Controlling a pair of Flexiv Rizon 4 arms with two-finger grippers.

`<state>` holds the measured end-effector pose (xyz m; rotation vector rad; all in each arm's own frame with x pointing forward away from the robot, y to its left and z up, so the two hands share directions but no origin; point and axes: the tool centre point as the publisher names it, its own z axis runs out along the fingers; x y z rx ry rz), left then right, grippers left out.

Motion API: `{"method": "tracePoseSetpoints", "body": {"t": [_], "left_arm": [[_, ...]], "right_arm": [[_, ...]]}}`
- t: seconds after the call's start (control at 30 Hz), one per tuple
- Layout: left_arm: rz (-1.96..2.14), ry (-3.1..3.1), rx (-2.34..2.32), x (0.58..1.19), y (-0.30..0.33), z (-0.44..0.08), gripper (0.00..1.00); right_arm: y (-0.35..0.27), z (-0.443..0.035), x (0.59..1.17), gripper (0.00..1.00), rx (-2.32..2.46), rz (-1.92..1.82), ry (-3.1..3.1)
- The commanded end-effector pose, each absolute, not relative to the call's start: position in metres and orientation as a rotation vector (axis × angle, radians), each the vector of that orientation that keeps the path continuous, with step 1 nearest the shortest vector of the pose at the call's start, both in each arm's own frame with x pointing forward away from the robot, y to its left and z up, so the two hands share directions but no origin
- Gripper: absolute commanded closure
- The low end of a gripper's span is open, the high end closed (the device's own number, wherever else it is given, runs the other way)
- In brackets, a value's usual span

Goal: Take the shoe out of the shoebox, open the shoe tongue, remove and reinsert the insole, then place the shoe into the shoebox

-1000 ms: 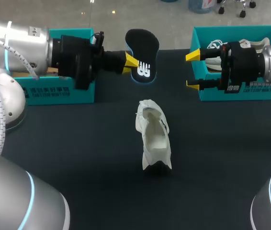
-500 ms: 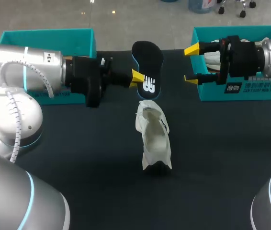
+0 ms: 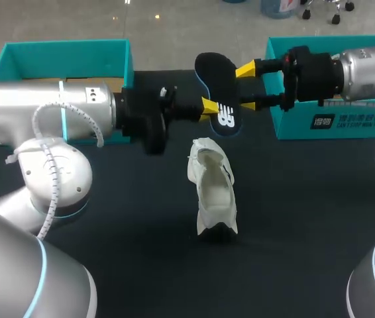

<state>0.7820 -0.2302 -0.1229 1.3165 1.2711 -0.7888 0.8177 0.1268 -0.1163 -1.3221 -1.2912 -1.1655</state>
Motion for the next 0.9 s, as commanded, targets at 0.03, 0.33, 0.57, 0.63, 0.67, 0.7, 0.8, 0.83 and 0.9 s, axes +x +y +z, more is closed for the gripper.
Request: {"method": "tracePoseSetpoints", "body": {"t": [0.03,0.33,0.57,0.63,0.67,0.7,0.8,0.83,0.9], "left_arm": [[-0.774,1.272,1.298,0.779,-0.241,-0.125,1.00],[-0.756,1.284,1.271,0.774,-0.247,-0.125,1.00],[-0.776,1.287,1.275,0.760,-0.252,-0.130,1.00],[-0.779,1.287,1.275,0.759,-0.253,-0.130,1.00],[-0.781,1.287,1.274,0.759,-0.254,-0.130,1.00],[-0.781,1.287,1.273,0.759,-0.254,-0.130,1.00],[-0.774,1.286,1.263,0.760,-0.255,-0.129,1.00],[-0.772,1.286,1.261,0.761,-0.255,-0.129,1.00],[-0.767,1.282,1.261,0.762,-0.256,-0.128,1.00]], "right_arm": [[0.131,-0.121,0.824,0.39,-1.317,-1.171,-1.284],[0.130,-0.124,0.830,0.47,-1.324,-1.181,-1.268],[0.128,-0.127,0.835,0.54,-1.332,-1.182,-1.253],[0.128,-0.127,0.835,0.56,-1.332,-1.178,-1.254],[0.128,-0.127,0.836,0.60,-1.333,-1.175,-1.254],[0.128,-0.127,0.836,0.66,-1.333,-1.173,-1.254],[0.126,-0.129,0.835,0.73,-1.334,-1.169,-1.252],[0.126,-0.129,0.835,0.74,-1.334,-1.169,-1.251],[0.125,-0.130,0.834,0.76,-1.334,-1.168,-1.249]]}}
